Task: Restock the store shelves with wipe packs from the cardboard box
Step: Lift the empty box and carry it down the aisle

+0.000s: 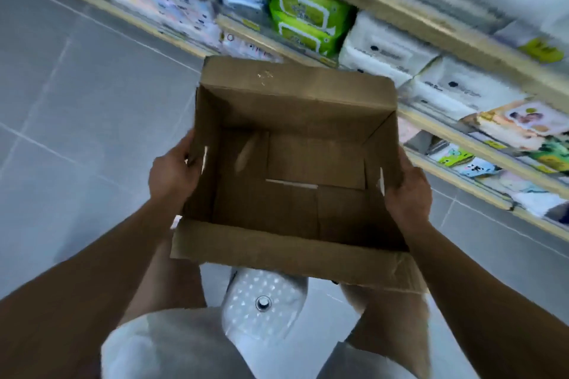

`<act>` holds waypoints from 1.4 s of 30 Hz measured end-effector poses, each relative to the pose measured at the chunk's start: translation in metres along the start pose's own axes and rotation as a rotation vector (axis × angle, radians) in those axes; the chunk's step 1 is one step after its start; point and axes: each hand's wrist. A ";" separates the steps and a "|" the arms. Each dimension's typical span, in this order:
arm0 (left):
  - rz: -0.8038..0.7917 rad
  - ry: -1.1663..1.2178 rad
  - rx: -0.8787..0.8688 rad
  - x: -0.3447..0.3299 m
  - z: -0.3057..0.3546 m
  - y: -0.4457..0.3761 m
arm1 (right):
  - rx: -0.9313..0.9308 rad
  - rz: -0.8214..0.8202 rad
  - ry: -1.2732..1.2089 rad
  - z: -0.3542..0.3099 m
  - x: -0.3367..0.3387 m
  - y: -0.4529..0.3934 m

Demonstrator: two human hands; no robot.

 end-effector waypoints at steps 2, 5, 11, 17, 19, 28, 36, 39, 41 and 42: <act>0.025 0.011 0.084 0.041 -0.013 0.021 | 0.077 -0.056 0.005 -0.041 0.016 0.004; 0.074 0.053 0.187 0.092 -0.032 0.052 | 0.183 -0.121 0.040 -0.101 0.036 0.004; 0.273 0.152 0.419 0.164 -0.099 0.110 | 0.468 -0.198 0.085 -0.236 0.051 0.013; 0.429 0.243 0.603 0.233 -0.177 0.135 | 0.728 -0.203 0.188 -0.397 0.018 0.039; 0.469 0.254 0.648 0.257 -0.208 0.132 | 0.806 -0.223 0.249 -0.455 -0.002 0.053; 0.583 0.275 0.806 0.383 -0.337 0.087 | 0.941 -0.251 0.271 -0.688 -0.068 0.097; 0.617 0.332 0.862 0.484 -0.401 -0.026 | 0.957 -0.297 0.251 -0.877 -0.120 0.066; 0.669 0.341 0.865 0.527 -0.425 -0.091 | 1.006 -0.312 0.220 -0.964 -0.142 0.039; 0.695 0.311 0.868 0.562 -0.441 -0.132 | 1.017 -0.309 0.205 -1.025 -0.150 0.024; 0.704 0.303 0.871 0.579 -0.450 -0.150 | 1.022 -0.313 0.205 -1.055 -0.154 0.020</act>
Point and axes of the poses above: each hand's wrist, its own y-axis away from the middle knuckle, its own x-axis out of the back of the hand, z = x × y, and after that the axes turned 2 degrees about -y, right-handed
